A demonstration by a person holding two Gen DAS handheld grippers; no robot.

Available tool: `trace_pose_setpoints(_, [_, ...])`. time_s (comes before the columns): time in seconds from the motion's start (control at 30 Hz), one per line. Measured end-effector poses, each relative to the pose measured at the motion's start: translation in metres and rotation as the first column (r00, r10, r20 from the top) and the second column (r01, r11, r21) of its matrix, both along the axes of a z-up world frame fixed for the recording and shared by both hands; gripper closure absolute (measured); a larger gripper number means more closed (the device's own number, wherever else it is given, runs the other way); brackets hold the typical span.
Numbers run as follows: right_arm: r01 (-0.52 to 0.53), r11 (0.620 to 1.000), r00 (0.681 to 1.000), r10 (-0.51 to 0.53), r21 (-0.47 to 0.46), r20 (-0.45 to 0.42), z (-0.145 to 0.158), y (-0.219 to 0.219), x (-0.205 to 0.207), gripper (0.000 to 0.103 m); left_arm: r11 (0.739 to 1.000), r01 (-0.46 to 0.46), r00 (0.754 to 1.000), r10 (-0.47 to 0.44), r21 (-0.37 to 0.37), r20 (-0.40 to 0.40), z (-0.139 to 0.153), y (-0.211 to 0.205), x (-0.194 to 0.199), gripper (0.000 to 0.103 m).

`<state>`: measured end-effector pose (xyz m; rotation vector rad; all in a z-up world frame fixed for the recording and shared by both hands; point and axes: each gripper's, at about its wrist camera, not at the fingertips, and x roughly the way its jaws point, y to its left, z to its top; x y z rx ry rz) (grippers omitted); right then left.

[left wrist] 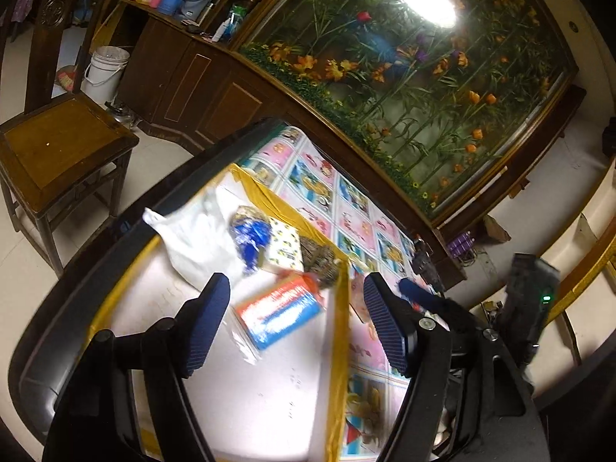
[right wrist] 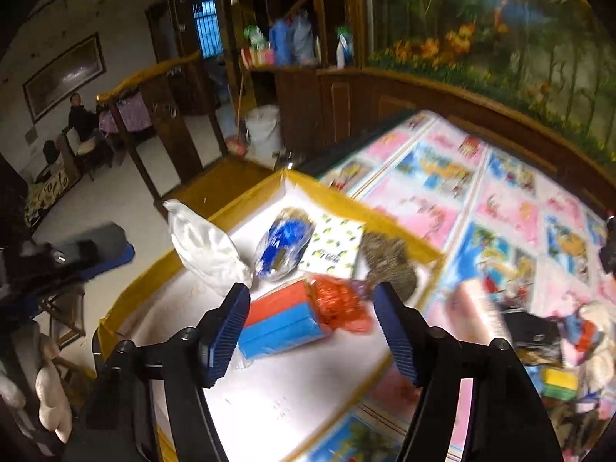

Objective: Organize soft objects
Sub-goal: 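Carry the white bag and orange-blue package into the yellow box and release both, then move both grippers back over the cluttered table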

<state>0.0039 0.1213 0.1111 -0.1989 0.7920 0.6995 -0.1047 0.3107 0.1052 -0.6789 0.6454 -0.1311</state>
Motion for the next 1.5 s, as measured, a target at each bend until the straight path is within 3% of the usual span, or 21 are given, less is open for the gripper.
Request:
trace_pose_setpoints(0.2, [0.101,0.987,0.990,-0.112,0.129,0.083,0.040,-0.100,-0.042,0.026,0.995,0.063,0.998,-0.065,0.082,0.022,0.021,-0.037,-0.016,0.032])
trace_pose_setpoints(0.47, [0.280,0.918,0.943,-0.318,0.280,0.100,0.063,-0.239,-0.109,0.016,0.974,0.080,0.990,-0.103,0.211,0.101,0.046,-0.086,-0.055,0.032])
trace_pose_setpoints(0.73, [0.344,0.883,0.898,-0.409,0.320,0.164,0.077,-0.310,-0.192,0.016,0.939,0.143,0.966,-0.202,0.314,0.163,0.073,-0.129,-0.087,0.032])
trace_pose_setpoints(0.83, [0.363,0.869,0.882,-0.436,0.335,0.176,0.092,-0.335,-0.210,0.016,0.936,0.148,0.956,-0.218,0.321,0.194,0.089,-0.137,-0.089,0.032])
trace_pose_setpoints(1.07, [0.391,0.840,0.832,-0.497,0.375,0.246,0.155,-0.392,-0.245,0.014,0.938,0.126,0.915,-0.236,0.322,0.327,0.145,-0.148,-0.101,0.032])
trace_pose_setpoints(1.27, [0.394,0.802,0.819,-0.528,0.449,0.226,0.212,-0.435,-0.262,0.013,0.926,0.121,0.877,-0.269,0.359,0.398,0.202,-0.159,-0.113,0.032])
trace_pose_setpoints(1.4, [0.429,0.792,0.777,-0.569,0.435,0.269,0.269,-0.462,-0.272,0.012,0.888,0.095,0.851,-0.307,0.450,0.427,0.261,-0.164,-0.125,0.030])
trace_pose_setpoints(1.5, [0.483,0.785,0.716,-0.609,0.387,0.341,0.327,-0.473,-0.283,0.012,0.854,0.008,0.844,-0.285,0.521,0.454,0.307,-0.160,-0.135,0.021])
